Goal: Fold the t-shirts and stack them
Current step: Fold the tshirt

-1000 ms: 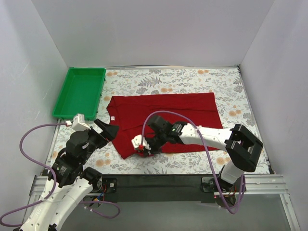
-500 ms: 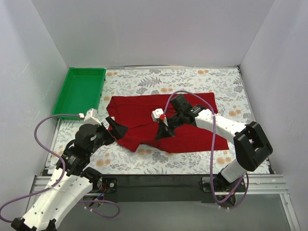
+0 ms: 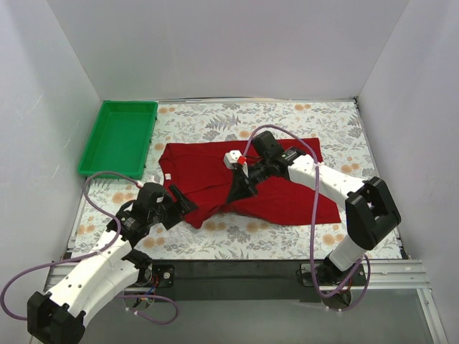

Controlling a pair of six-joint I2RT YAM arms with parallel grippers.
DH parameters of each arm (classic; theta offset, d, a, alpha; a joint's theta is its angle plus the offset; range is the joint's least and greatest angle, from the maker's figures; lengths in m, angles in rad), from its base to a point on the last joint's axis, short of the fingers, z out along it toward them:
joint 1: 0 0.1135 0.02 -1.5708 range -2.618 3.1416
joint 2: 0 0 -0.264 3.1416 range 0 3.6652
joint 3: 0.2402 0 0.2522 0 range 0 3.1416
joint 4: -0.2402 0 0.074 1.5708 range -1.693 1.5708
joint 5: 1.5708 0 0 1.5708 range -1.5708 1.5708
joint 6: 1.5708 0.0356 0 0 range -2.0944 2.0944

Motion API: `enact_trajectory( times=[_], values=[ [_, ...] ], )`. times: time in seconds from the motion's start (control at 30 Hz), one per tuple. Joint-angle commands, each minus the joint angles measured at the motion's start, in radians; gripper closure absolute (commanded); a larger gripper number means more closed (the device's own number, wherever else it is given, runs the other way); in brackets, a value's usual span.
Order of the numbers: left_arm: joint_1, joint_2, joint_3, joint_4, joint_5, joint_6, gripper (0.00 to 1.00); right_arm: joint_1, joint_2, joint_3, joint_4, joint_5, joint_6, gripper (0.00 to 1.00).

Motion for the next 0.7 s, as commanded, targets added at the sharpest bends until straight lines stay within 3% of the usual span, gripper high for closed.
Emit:
enact_trajectory(
  times=[0.0,0.13,0.33,0.67],
  values=[
    [0.007,0.003,-0.076,-0.014,0.062,-0.204,0.38,0.003,0.019,0.015,-0.005,-0.012,0.013,0.99],
    [0.007,0.044,-0.111,0.010,0.034,-0.273,0.39,0.004,0.007,-0.008,-0.002,-0.005,0.009,0.99],
    [0.007,0.129,-0.070,-0.082,-0.077,-0.331,0.44,0.006,-0.019,0.000,0.003,-0.012,0.015,0.99],
    [0.007,0.161,-0.125,0.044,-0.121,-0.443,0.52,0.004,-0.013,-0.008,0.021,-0.044,0.044,0.99]
  ],
)
